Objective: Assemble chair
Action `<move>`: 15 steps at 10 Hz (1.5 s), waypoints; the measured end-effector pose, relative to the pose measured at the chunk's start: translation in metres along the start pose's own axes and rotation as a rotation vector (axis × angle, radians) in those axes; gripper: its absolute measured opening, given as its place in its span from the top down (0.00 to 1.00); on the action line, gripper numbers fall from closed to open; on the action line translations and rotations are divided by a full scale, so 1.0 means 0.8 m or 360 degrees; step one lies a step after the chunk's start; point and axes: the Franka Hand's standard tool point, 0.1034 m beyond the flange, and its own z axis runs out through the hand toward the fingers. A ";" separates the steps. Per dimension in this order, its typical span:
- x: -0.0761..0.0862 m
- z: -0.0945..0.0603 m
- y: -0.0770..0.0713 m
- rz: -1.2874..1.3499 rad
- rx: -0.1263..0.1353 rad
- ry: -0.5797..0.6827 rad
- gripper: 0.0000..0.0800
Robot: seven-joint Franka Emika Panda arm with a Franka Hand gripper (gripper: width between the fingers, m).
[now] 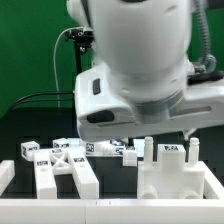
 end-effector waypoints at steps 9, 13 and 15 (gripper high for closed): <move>0.003 0.015 0.014 0.0123 -0.0038 -0.0039 0.19; -0.006 -0.010 0.009 0.0114 -0.0046 -0.0015 0.19; 0.001 -0.021 0.003 0.0042 -0.0072 0.0093 0.19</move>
Offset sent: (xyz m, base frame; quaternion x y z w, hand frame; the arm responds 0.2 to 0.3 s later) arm 0.0197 -0.0206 -0.0277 -0.1141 -0.0612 0.0977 0.9868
